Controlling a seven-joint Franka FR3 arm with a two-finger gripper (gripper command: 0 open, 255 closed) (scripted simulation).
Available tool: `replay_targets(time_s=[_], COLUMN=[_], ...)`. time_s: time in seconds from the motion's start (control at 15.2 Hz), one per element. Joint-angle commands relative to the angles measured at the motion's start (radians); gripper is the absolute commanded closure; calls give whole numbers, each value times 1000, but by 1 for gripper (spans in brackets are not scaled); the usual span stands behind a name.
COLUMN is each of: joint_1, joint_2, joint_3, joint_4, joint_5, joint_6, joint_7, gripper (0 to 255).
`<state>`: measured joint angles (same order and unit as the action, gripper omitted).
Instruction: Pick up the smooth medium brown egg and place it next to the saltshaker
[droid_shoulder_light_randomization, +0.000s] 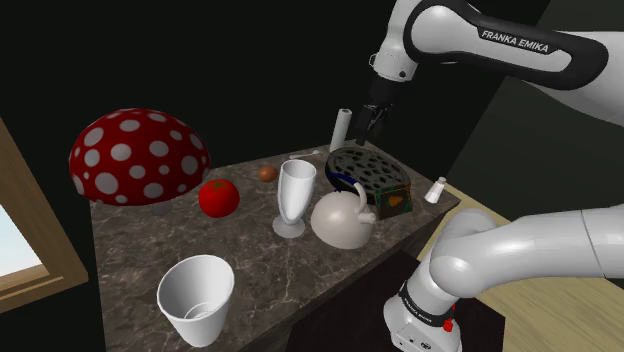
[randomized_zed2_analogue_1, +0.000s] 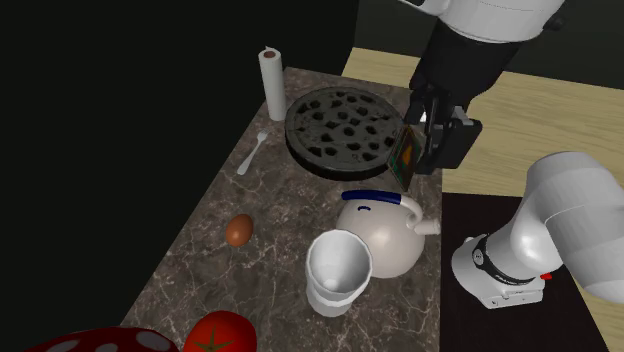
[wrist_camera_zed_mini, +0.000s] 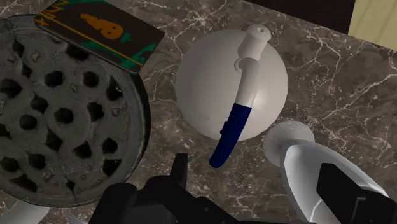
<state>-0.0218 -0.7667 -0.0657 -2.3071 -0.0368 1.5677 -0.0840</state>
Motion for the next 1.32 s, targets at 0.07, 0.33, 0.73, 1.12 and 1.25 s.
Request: replay_targets(time_s=[0.07, 0.33, 0.73, 1.12, 1.25], joint_1=[6, 32, 83, 156, 185], joint_2=[11, 75, 224, 421, 494], joint_3=[-13, -63, -140, -216, -241], joint_4=[-20, -85, -128, -107, -85], joint_5=[-3, -8, 12, 90, 135], joint_6=[42, 212, 461, 684, 747], joint_7=[-25, -128, -293, -487, -563], gripper=[0, 0, 0, 0, 0])
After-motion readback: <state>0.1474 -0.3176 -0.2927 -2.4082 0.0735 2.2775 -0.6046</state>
